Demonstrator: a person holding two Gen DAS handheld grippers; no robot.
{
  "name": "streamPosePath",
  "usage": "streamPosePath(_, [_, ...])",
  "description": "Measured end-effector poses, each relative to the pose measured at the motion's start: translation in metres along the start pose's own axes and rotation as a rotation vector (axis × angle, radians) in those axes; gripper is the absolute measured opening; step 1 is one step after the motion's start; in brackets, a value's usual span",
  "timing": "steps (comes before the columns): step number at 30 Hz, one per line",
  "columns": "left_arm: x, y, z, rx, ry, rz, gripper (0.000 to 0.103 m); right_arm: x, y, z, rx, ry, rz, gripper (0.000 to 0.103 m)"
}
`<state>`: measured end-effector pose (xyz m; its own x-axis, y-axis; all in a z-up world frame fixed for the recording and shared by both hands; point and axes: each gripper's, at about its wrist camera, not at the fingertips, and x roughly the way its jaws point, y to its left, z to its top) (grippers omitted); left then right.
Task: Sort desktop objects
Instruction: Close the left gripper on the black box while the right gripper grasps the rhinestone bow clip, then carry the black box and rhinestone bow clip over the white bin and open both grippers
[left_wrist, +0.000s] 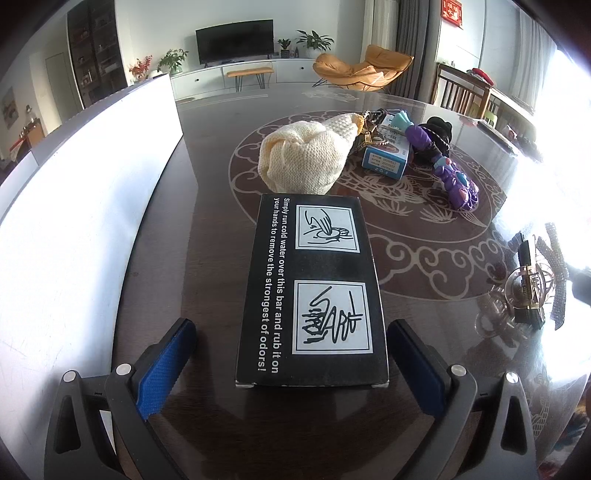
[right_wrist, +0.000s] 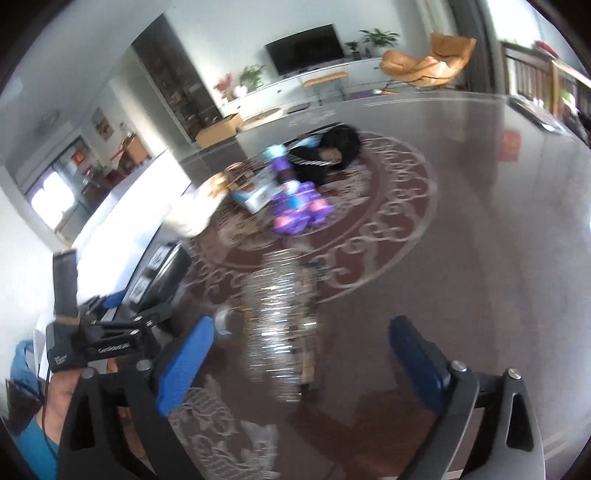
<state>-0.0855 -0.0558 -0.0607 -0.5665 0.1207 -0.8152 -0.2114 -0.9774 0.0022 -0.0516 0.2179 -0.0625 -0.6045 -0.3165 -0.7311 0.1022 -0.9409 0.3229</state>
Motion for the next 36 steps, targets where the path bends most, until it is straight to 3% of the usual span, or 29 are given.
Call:
streamPosePath(2, [0.000, 0.000, 0.000, 0.000, 0.000, -0.001, 0.103, 0.014, 0.018, -0.003, -0.046, 0.011, -0.015, 0.098])
streamPosePath(6, [0.001, -0.001, -0.001, 0.001, 0.000, 0.003, 0.103, 0.055, 0.037, -0.005, -0.112, 0.072, -0.123, 0.099])
streamPosePath(8, [0.001, -0.001, -0.001, 0.000, 0.001, 0.002, 0.103, 0.061, 0.041, -0.007, -0.155, 0.050, -0.172, 0.098])
streamPosePath(10, [0.003, -0.003, 0.002, -0.003, 0.012, 0.007, 0.103, 0.065, 0.040, -0.006, -0.173, 0.059, -0.200, 0.080])
streamPosePath(11, [0.005, -0.005, 0.003, -0.003, 0.018, 0.009, 0.103, 0.064, 0.039, -0.006, -0.177, 0.053, -0.212, 0.063])
streamPosePath(13, [0.006, -0.008, 0.005, 0.009, 0.028, -0.001, 0.103, 0.059, 0.031, -0.005, -0.165, 0.060, -0.180, 0.052])
streamPosePath(14, [0.006, -0.009, 0.004, 0.023, 0.019, -0.008, 0.103, 0.055, 0.026, -0.005, -0.150, 0.065, -0.164, 0.052])
streamPosePath(15, [0.003, -0.008, 0.004, 0.021, 0.003, -0.011, 0.084, 0.049, 0.021, -0.005, -0.139, 0.065, -0.160, 0.052])
streamPosePath(16, [-0.003, -0.007, 0.003, 0.019, -0.031, -0.010, 0.057, 0.042, 0.016, -0.007, -0.135, 0.060, -0.158, 0.052])
streamPosePath(22, [-0.020, 0.004, -0.014, -0.008, -0.061, -0.080, 0.057, 0.004, 0.008, -0.018, -0.152, 0.037, -0.117, 0.052])
streamPosePath(26, [-0.051, 0.002, -0.026, -0.030, -0.113, -0.119, 0.057, -0.008, 0.013, -0.020, -0.158, 0.027, -0.093, 0.052])
streamPosePath(31, [-0.108, 0.010, -0.021, -0.097, -0.185, -0.222, 0.057, -0.013, 0.045, -0.012, -0.208, 0.022, -0.059, 0.052])
streamPosePath(36, [-0.166, 0.052, -0.013, -0.185, -0.251, -0.280, 0.057, -0.022, 0.111, 0.015, -0.304, -0.012, 0.025, 0.052])
